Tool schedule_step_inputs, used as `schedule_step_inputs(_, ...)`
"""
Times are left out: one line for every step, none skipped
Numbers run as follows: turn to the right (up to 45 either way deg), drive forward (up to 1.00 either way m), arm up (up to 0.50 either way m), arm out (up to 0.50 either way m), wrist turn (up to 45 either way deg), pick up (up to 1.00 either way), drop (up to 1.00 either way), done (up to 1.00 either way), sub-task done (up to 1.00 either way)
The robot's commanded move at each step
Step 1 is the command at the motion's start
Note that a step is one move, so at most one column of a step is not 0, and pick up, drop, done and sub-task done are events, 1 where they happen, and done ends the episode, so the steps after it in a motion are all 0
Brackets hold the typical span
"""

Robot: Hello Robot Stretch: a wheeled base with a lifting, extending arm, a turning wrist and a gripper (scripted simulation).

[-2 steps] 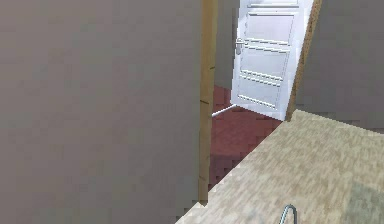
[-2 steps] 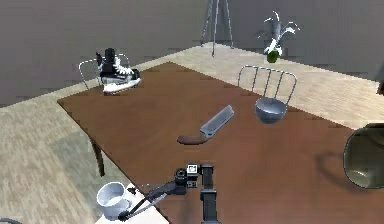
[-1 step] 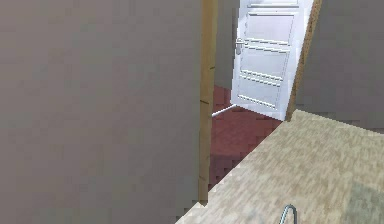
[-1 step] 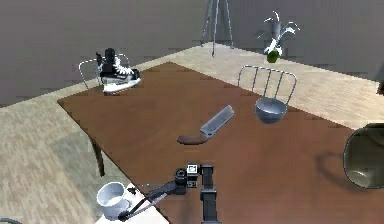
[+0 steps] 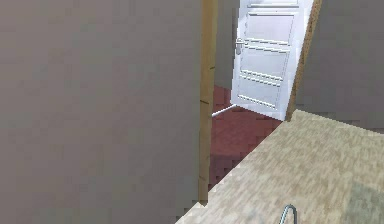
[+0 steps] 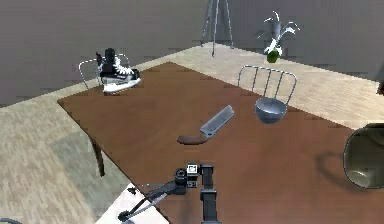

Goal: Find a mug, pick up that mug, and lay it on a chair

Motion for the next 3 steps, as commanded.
schedule_step_inputs(0.0,0.0,0.1,0.0,0.0,0.0,0.0,0.0,0.0)
schedule_step_inputs(0.0,0.0,0.0,-0.08,0.0,0.0,0.0,0.0,0.0)
schedule_step_inputs(0.0,0.0,0.0,0.0,0.0,0.0,0.0,1.0,0.0)
